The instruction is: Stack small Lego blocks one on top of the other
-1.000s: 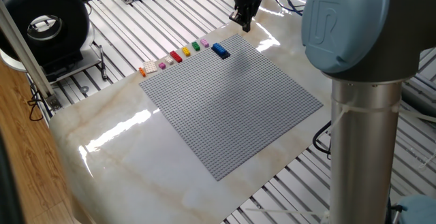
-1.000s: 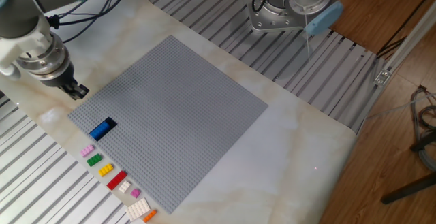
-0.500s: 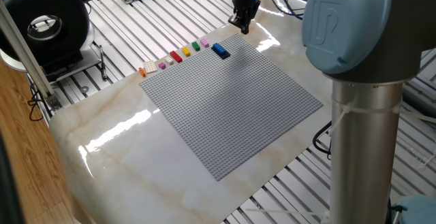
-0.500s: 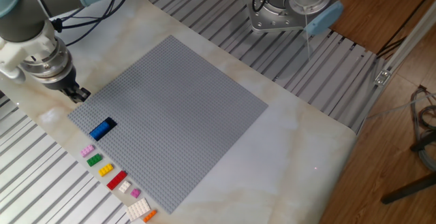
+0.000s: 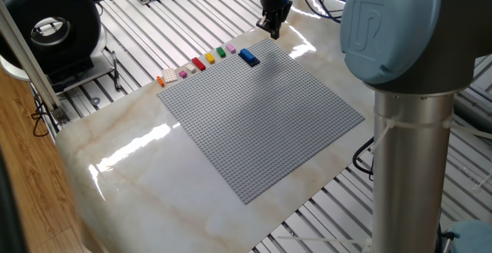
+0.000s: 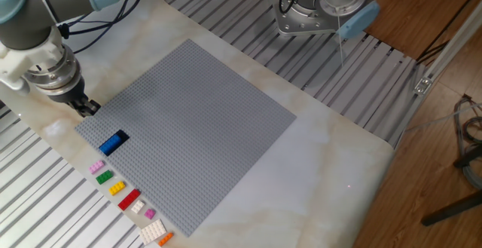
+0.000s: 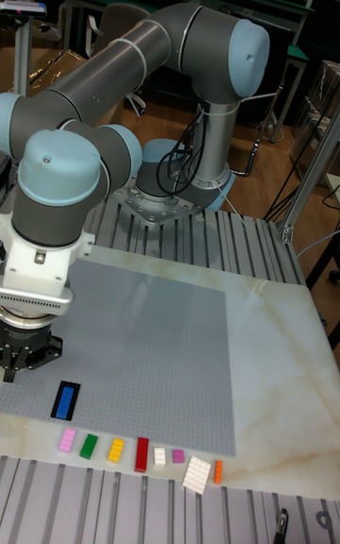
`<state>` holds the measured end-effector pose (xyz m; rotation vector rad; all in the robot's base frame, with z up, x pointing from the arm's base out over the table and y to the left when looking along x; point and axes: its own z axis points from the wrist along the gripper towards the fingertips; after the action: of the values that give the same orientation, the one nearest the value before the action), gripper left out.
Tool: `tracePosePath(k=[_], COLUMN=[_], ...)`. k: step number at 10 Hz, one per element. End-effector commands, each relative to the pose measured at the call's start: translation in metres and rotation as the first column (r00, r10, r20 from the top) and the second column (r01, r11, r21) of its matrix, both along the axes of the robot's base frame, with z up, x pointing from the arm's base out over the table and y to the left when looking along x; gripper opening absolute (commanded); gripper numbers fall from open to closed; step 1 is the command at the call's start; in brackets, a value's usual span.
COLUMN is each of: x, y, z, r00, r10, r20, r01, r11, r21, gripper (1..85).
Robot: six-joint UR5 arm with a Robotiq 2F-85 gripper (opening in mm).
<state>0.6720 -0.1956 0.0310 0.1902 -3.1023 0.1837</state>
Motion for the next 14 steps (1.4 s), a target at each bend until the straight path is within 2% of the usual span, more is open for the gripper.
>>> tracePosePath(k=[1, 5, 14], x=[0.0015, 0.0025, 0.0054], y=[0.0038, 0.0007, 0.0028], z=[-0.0011, -0.0044, -0.0045], r00=[1.000, 1.000, 1.000], r10=[-0.014, -0.022, -0.026], r20=[0.006, 0.014, 0.016], r01=[0.014, 0.022, 0.026], r11=[1.000, 1.000, 1.000], r21=[0.017, 0.005, 0.007], gripper=[1.0, 1.0, 1.0])
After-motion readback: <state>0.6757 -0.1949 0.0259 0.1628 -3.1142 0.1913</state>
